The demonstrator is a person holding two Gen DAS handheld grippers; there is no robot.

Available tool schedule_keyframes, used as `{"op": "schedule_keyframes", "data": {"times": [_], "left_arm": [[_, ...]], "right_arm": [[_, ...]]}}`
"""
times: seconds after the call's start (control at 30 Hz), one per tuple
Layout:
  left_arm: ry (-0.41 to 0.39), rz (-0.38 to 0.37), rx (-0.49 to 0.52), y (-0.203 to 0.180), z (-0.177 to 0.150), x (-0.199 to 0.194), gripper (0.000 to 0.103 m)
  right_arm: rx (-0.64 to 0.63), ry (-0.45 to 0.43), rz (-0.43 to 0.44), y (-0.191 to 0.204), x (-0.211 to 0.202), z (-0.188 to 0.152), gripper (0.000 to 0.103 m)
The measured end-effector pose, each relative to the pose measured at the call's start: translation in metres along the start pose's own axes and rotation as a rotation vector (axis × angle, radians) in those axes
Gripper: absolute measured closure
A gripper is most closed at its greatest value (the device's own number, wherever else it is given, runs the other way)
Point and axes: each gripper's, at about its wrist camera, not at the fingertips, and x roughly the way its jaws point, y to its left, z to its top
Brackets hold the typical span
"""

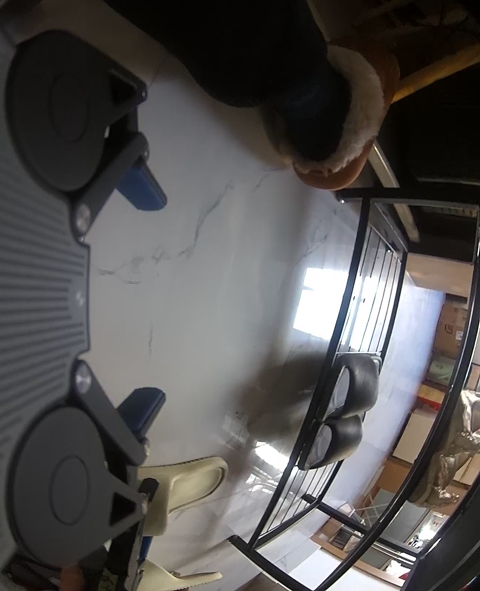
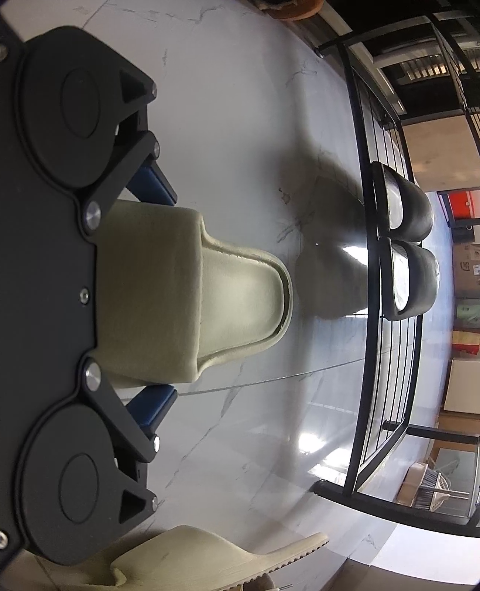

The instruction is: Organize scattered shoes

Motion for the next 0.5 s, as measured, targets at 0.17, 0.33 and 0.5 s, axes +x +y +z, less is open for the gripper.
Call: {"op": "schedule_keyframes", "data": {"times": [0.17,0.33,0.5], "left_arm": [[0.002,-0.009,0.001,0.0,0.001,0.0,0.001],[-0.005,-0.011,0.01,-0.001,0.001,-0.001,0.001],[-0.003,0.013,0.029,-0.002,-0.003,0.002,0.001]], "right_arm": [[0.031,-0.001,-0.009,0.001,0.0,-0.002,0.0],[0.113,0.062,0.002,-0.008,-0.009,0.0,0.0],[0.216,0.053,0.039,-0.024,-0.033,-0.004,0.0]]}}
